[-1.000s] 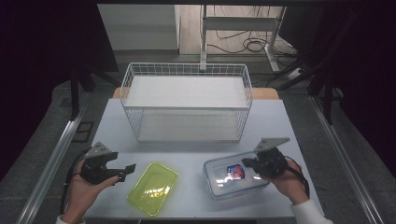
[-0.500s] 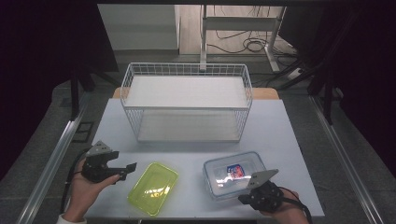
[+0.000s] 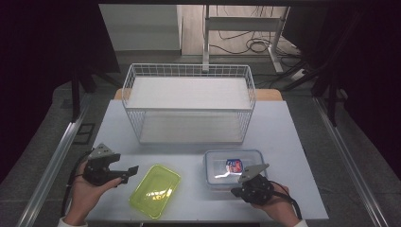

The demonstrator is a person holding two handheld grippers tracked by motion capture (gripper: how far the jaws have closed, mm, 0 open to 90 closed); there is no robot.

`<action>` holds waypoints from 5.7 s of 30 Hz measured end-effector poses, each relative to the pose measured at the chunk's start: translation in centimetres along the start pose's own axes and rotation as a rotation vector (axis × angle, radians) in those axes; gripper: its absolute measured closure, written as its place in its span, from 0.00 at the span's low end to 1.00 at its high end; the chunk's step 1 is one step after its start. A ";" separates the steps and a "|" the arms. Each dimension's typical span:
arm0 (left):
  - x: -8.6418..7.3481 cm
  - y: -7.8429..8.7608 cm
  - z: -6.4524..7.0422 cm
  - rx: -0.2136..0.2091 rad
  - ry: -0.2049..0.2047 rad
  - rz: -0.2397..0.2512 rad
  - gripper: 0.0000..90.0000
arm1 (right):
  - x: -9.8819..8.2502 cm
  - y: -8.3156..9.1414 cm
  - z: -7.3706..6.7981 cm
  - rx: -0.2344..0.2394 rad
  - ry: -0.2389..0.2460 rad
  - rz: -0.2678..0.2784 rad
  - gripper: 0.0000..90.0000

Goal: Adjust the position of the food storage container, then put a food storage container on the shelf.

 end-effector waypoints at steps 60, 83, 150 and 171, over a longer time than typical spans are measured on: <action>9.1 -7.3 13.6 -0.404 0.083 -0.092 0.12 | -1.7 7.7 7.9 -0.166 -0.541 0.376 0.22; 7.7 -15.0 15.0 -0.530 0.239 -0.291 0.13 | -2.7 7.2 9.1 -0.182 -0.566 0.362 0.23; 6.2 -13.7 15.5 -0.515 0.149 -0.210 0.51 | -5.8 4.7 9.4 0.217 -0.716 0.412 0.54; 5.9 -13.1 15.6 -0.493 0.091 -0.183 0.53 | -5.8 4.8 9.3 0.231 -0.687 0.434 0.58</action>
Point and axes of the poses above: each handheld gripper's, and its own axes: y roughly backward along the jaws, x roughly out of its top, z roughly to its right, the point moved 5 cm from there along -y, roughly forward along the jaws, and after that the axes turned 1 degree about -z, right-handed, at the moved point
